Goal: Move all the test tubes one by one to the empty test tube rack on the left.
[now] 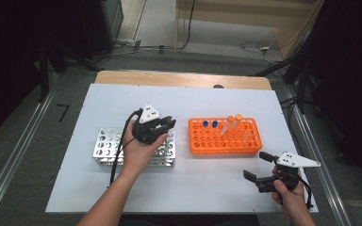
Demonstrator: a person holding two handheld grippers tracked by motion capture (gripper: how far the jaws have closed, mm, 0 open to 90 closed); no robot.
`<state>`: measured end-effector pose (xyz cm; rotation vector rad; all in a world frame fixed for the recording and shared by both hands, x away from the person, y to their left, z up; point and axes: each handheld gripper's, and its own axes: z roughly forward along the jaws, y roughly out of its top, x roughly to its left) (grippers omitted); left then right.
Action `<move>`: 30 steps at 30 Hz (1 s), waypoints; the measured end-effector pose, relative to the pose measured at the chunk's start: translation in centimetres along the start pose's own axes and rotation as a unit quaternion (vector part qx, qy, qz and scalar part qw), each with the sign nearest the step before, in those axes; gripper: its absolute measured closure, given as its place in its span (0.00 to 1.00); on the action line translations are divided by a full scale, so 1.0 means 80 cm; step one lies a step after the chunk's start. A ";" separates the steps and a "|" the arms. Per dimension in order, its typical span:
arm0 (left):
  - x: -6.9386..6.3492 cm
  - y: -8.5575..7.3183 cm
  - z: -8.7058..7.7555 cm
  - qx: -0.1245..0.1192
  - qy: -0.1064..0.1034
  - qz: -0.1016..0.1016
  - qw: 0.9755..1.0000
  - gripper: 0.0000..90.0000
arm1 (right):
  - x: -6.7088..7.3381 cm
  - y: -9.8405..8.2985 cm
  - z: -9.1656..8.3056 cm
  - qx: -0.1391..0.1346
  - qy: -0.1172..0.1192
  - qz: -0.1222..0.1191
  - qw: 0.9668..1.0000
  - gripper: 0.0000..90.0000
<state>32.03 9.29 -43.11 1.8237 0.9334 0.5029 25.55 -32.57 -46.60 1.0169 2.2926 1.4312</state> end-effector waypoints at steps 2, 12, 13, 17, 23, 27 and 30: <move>-0.001 -0.001 0.000 0.006 0.000 0.000 1.000 0.85 | 0.000 0.000 0.000 0.000 -0.001 0.001 1.000 0.00; 0.002 -0.003 -0.003 0.028 -0.011 -0.018 0.999 0.77 | 0.000 0.001 0.002 0.001 -0.005 0.001 1.000 0.00; 0.001 -0.003 -0.005 0.025 -0.011 -0.019 0.999 0.73 | 0.000 0.001 0.002 0.001 -0.006 0.001 1.000 0.00; -0.002 -0.001 -0.014 0.007 -0.023 -0.024 0.999 0.56 | -0.002 0.002 0.002 -0.002 -0.011 0.002 1.000 0.00; -0.012 -0.001 -0.035 -0.019 -0.046 -0.033 0.998 0.23 | -0.005 0.010 0.001 -0.008 -0.020 0.005 1.000 0.00; -0.019 -0.004 -0.051 -0.029 -0.056 -0.036 0.997 0.12 | -0.007 0.017 0.006 -0.010 -0.026 0.003 1.000 0.00; -0.022 -0.007 -0.064 -0.038 -0.063 -0.039 0.997 0.08 | -0.008 0.023 0.010 -0.011 -0.033 0.008 0.999 0.00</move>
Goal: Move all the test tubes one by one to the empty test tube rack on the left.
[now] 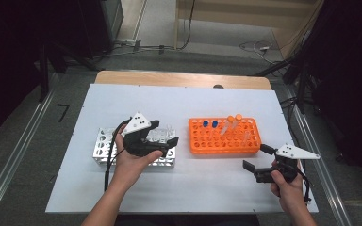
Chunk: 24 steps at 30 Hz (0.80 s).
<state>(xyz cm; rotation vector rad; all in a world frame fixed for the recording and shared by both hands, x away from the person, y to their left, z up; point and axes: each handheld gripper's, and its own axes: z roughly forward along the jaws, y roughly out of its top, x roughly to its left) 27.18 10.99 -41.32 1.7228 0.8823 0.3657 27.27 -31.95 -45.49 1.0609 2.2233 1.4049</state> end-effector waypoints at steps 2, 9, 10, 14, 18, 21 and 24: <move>-0.003 -0.003 -0.009 -0.007 -0.004 -0.003 1.000 0.08 | -0.002 0.003 0.004 0.002 -0.007 0.003 1.000 0.00; -0.006 -0.019 -0.031 -0.025 -0.007 -0.015 1.000 0.03 | -0.012 0.010 0.022 0.013 -0.020 0.017 1.000 0.04; -0.005 -0.021 -0.033 -0.029 -0.009 -0.019 0.999 0.03 | -0.015 0.013 0.029 0.021 -0.029 0.027 0.999 0.05; -0.005 -0.028 -0.033 -0.027 -0.007 -0.025 0.999 0.01 | -0.019 0.015 0.042 0.024 -0.043 0.034 0.998 0.07; -0.005 -0.030 -0.036 -0.033 -0.008 -0.026 0.999 0.00 | -0.026 0.014 0.057 0.031 -0.067 0.044 0.996 0.14; -0.004 -0.030 -0.038 -0.035 -0.008 -0.026 0.999 0.00 | -0.030 0.010 0.064 0.029 -0.076 0.051 0.995 0.29; -0.005 -0.032 -0.037 -0.033 -0.010 -0.027 0.999 0.00 | -0.028 0.007 0.064 0.020 -0.074 0.046 0.996 0.42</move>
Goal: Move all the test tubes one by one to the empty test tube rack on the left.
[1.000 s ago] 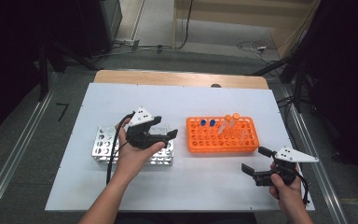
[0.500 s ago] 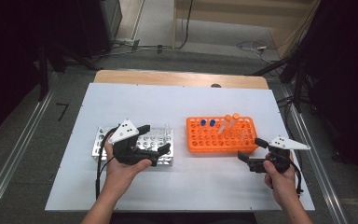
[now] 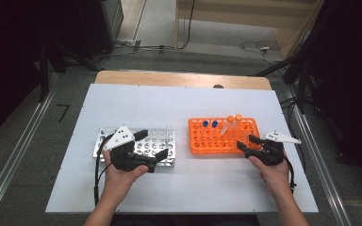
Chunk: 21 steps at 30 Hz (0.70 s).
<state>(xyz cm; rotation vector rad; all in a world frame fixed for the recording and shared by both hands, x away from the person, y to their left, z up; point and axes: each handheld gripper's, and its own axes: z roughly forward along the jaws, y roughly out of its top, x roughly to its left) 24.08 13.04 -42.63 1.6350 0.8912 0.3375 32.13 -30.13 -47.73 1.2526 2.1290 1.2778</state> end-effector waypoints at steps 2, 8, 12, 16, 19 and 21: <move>-0.001 -0.002 0.003 0.003 -0.003 -0.002 1.000 0.00 | 0.001 -0.002 -0.001 -0.005 0.003 0.001 1.000 0.47; -0.004 -0.009 0.009 0.013 -0.007 0.004 1.000 0.00 | 0.013 -0.003 0.002 0.003 -0.008 -0.023 1.000 0.59; -0.006 -0.011 0.011 0.013 -0.012 0.002 1.000 0.00 | 0.014 -0.004 0.001 0.002 -0.027 -0.019 0.999 0.73; -0.008 -0.012 0.012 0.014 -0.013 0.005 1.000 0.00 | 0.009 -0.005 -0.002 -0.003 -0.039 -0.022 0.999 0.81; -0.009 -0.012 0.012 0.014 -0.014 0.005 1.000 0.00 | 0.006 -0.004 -0.006 -0.010 -0.031 -0.018 0.999 0.81; -0.010 -0.012 0.012 0.014 -0.015 0.004 1.000 0.00 | 0.008 0.002 -0.015 -0.024 -0.028 -0.018 0.999 0.82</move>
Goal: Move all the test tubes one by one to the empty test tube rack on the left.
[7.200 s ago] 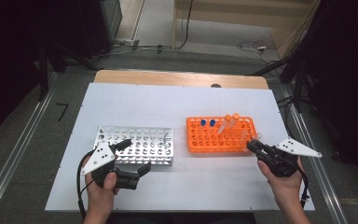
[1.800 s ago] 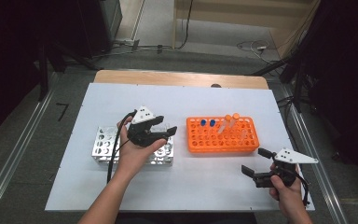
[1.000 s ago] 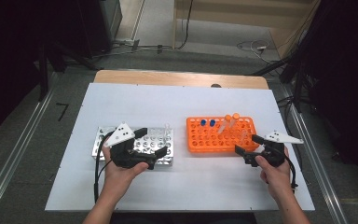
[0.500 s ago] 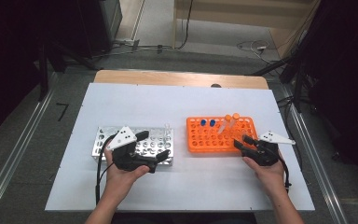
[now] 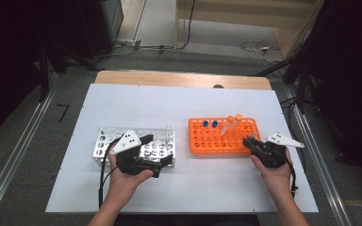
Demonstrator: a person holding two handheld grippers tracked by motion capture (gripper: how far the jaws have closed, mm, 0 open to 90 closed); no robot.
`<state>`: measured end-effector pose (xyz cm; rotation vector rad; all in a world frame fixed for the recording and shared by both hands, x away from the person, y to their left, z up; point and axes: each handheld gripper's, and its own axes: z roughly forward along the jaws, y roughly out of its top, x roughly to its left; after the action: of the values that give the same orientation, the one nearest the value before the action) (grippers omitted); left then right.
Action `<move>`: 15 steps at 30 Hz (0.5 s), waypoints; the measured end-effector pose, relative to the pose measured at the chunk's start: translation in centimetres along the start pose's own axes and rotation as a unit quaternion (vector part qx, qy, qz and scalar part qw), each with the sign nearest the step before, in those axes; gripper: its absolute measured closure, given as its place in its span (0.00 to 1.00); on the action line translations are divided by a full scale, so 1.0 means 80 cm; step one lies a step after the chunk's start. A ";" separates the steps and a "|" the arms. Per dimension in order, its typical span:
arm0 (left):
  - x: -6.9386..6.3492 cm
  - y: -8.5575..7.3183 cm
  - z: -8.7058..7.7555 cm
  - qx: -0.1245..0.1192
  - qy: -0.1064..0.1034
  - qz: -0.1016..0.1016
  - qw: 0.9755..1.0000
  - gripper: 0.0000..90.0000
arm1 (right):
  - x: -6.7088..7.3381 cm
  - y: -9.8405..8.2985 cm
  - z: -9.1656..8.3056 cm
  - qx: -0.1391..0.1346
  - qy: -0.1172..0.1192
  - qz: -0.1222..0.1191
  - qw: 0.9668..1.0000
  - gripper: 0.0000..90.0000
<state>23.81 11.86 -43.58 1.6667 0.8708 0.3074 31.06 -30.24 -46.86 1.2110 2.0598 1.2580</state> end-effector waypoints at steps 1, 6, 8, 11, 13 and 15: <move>0.000 0.000 0.000 0.000 -0.001 0.000 1.000 0.00 | 0.001 0.003 -0.004 -0.007 -0.003 -0.003 1.000 0.82; -0.004 0.001 0.001 0.001 -0.003 0.001 1.000 0.00 | 0.010 0.015 -0.021 -0.031 0.007 -0.010 0.999 0.82; -0.005 0.001 0.001 0.001 -0.005 0.002 1.000 0.00 | 0.013 0.017 -0.023 -0.032 0.013 -0.010 0.999 0.82; -0.009 0.003 0.003 0.003 -0.007 0.005 1.000 0.00 | 0.028 0.021 -0.025 -0.031 0.035 -0.021 0.999 0.82; -0.011 0.003 0.004 0.004 -0.009 0.006 1.000 0.00 | 0.038 0.022 -0.024 -0.029 0.052 -0.024 0.998 0.82; -0.014 0.004 0.006 0.006 -0.015 0.008 1.000 0.01 | 0.048 0.023 -0.022 -0.028 0.068 -0.032 0.997 0.82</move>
<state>23.47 10.76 -43.15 1.6849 0.8394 0.2886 28.60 -27.45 -44.08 1.0519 2.1265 1.3914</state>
